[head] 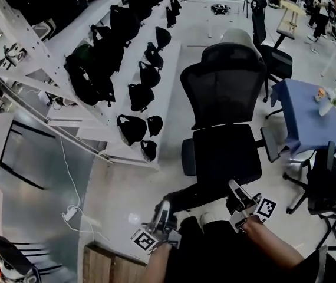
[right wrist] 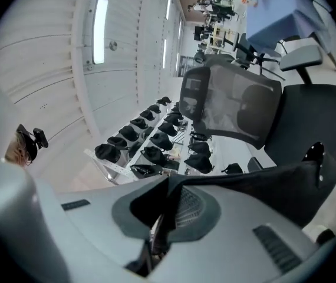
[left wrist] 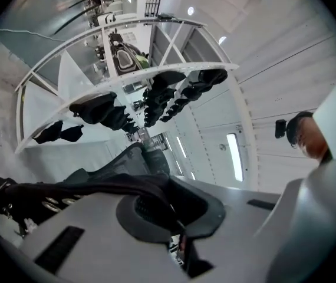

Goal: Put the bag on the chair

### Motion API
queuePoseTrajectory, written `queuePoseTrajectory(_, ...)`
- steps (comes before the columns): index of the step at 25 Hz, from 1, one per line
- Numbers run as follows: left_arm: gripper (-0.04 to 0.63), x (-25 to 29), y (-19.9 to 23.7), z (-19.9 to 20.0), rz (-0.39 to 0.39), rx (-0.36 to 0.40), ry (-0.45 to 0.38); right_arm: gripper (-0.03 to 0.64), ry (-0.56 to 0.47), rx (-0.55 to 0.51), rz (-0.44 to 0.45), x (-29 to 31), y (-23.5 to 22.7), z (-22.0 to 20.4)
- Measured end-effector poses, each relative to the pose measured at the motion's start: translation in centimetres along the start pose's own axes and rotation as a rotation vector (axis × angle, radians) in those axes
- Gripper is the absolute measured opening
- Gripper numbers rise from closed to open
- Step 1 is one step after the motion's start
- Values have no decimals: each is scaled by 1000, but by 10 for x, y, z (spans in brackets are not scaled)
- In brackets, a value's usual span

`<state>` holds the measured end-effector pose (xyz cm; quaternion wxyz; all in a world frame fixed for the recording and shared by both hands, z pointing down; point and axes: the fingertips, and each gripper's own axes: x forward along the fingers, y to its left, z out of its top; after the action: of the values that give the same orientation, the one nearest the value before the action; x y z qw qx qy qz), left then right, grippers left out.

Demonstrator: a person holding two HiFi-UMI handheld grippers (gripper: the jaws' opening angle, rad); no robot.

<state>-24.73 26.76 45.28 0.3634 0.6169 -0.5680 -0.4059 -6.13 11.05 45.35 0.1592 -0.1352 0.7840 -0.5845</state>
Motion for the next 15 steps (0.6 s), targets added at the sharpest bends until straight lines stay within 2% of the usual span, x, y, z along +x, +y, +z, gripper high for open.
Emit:
queuePoseTrajectory(3,14,21,3,-5,-22,-4,72,8,-75,0,-27,-10,-2,14)
queuePoseTrajectory(8,12,65,-2,-13,-79,-36,140,8,-189,-29,-67,-22,-8,46)
queuePoseTrajectory(12,12,95,-11,-27,-130,-28,228,8,-270,-44,-87,-37,-12,70)
queuePoseTrajectory(15,14,111,-16,-31,-158,-25,262,8,-308,-72,-87,-41,-9,83)
